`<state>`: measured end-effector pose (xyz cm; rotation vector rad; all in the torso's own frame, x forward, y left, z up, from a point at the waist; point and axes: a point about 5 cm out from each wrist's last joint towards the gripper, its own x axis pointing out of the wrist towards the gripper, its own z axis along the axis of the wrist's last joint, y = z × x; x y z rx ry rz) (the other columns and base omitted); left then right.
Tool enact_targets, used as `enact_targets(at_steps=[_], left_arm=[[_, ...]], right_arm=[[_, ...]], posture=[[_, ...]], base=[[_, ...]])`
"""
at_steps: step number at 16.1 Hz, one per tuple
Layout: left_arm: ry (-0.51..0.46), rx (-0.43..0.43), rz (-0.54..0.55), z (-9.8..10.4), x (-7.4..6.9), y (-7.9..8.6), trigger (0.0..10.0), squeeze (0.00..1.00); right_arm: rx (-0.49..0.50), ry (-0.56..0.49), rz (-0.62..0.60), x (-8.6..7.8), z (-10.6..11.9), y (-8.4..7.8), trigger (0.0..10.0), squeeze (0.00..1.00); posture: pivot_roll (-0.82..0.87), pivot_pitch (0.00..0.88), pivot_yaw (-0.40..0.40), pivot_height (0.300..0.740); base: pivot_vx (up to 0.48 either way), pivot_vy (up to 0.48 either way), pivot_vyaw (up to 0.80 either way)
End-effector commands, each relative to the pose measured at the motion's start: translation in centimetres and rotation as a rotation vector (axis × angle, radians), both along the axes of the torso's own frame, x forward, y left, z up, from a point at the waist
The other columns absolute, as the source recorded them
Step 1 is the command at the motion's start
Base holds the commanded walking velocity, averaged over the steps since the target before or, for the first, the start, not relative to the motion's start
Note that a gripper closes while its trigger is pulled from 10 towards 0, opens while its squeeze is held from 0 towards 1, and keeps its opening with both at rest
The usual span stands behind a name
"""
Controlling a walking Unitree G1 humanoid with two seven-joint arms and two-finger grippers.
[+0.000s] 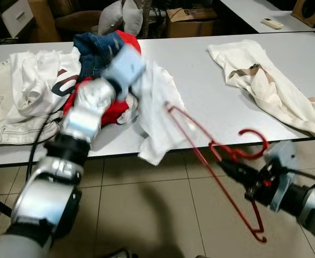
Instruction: Hang hanger
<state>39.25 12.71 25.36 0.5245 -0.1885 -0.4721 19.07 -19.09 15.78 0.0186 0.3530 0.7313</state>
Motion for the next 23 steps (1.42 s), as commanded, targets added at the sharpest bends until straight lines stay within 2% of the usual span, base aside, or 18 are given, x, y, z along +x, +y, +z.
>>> enact_targets(at_steps=[1, 3, 5, 6, 7, 8, 9, 10, 11, 14, 16, 19, 21, 22, 23], left_arm=[[-0.072, -0.092, -0.035, 3.2, 0.1, -0.2, 0.0, 0.0], [-0.036, -0.122, -0.097, 3.7, 0.3, -1.4, 0.8, 0.0], [0.033, -0.156, -0.134, 2.7, 0.9, -4.1, 1.7, 0.0], [0.051, -0.182, -0.134, 2.5, 1.1, -5.0, 1.3, 0.0], [0.109, -0.281, -0.133, 2.1, 1.4, -6.9, 0.0, 0.0], [0.127, -0.295, -0.149, 1.9, 1.4, -9.0, 0.0, 0.0], [0.147, -0.301, -0.203, 1.7, 1.0, -10.6, 0.8, 0.0], [0.176, -0.278, -0.255, 1.1, 0.6, -11.9, 10.0, 0.0], [0.203, -0.265, -0.286, 0.5, 0.4, -12.5, 10.0, 1.0], [0.239, -0.272, -0.285, 0.1, 0.6, -12.1, 10.0, 1.0], [0.313, -0.268, -0.254, -1.1, 1.0, -10.7, 10.0, 1.0], [0.34, -0.311, -0.253, -1.2, 1.3, -9.6, 10.0, 1.0], [0.36, -0.331, -0.243, -1.3, 1.5, -8.2, 10.0, 1.0], [0.334, -0.329, -0.174, -1.4, 2.0, -6.2, 10.0, 1.0], [0.329, -0.331, -0.149, -1.5, 2.1, -5.4, 10.0, 1.0]], right_arm=[[0.001, 0.012, 0.048, -0.3, -0.1, 0.7, 10.0, 0.0], [0.007, 0.014, 0.076, -0.2, -0.1, 1.3, 10.0, 0.0], [0.011, 0.012, 0.105, 0.4, -0.3, 2.3, 10.0, 0.0], [0.011, 0.014, 0.108, 0.5, -0.4, 2.6, 10.0, 0.0], [-0.013, 0.013, 0.091, 1.1, -0.8, 3.0, 10.0, 0.0], [-0.035, 0.017, 0.027, 1.9, -1.4, 3.0, 10.0, 0.0], [-0.062, 0.013, -0.028, 2.6, -1.9, 2.8, 10.0, 0.0], [-0.098, 0.03, -0.111, 3.4, -2.4, 2.0, 10.0, 0.0], [-0.125, 0.053, -0.193, 3.9, -2.9, 1.1, 10.0, 0.0], [-0.169, 0.078, -0.256, 4.1, -3.5, -0.3, 10.0, 0.0], [-0.175, 0.06, -0.268, 4.9, -3.6, -0.7, 10.0, 0.0], [-0.188, 0.041, -0.296, 5.7, -3.3, -1.8, 10.0, 0.0], [-0.247, 0.033, -0.306, 6.4, -3.1, -3.5, 10.0, 0.0], [-0.312, 0.021, -0.36, 7.3, -2.5, -6.1, 10.0, 0.0], [-0.34, 0.012, -0.386, 7.6, -2.3, -7.0, 10.0, 0.0]], posture=[[-0.08, 0.0, 0.047, 0.74], [-0.08, 0.0, 0.039, 0.74], [-0.07, 0.0, 0.028, 0.74], [-0.07, 0.0, 0.026, 0.74], [-0.08, 0.0, 0.026, 0.74], [-0.09, 0.0, 0.032, 0.74], [-0.09, 0.0, 0.034, 0.74], [-0.1, 0.0, 0.04, 0.74], [-0.1, 0.0, 0.048, 0.74], [-0.1, 0.0, 0.047, 0.74], [-0.09, 0.0, 0.031, 0.74], [-0.09, 0.0, 0.025, 0.74], [-0.09, 0.0, 0.026, 0.74], [-0.09, 0.0, 0.021, 0.74], [-0.09, 0.0, 0.019, 0.74]], base=[[0.0, 0.0, 0.0], [0.0, 0.0, 0.0], [0.0, 0.0, 0.0], [0.0, 0.0, 0.0], [0.0, 0.0, 0.0], [0.0, 0.0, 0.0], [0.0, 0.0, 0.0], [0.0, 0.0, 0.0], [0.0, 0.0, 0.0], [0.0, 0.0, 0.0], [0.0, 0.0, 0.0], [0.0, 0.0, 0.0], [0.0, 0.0, 0.0], [0.0, 0.0, 0.0], [0.0, 0.0, 0.0]])
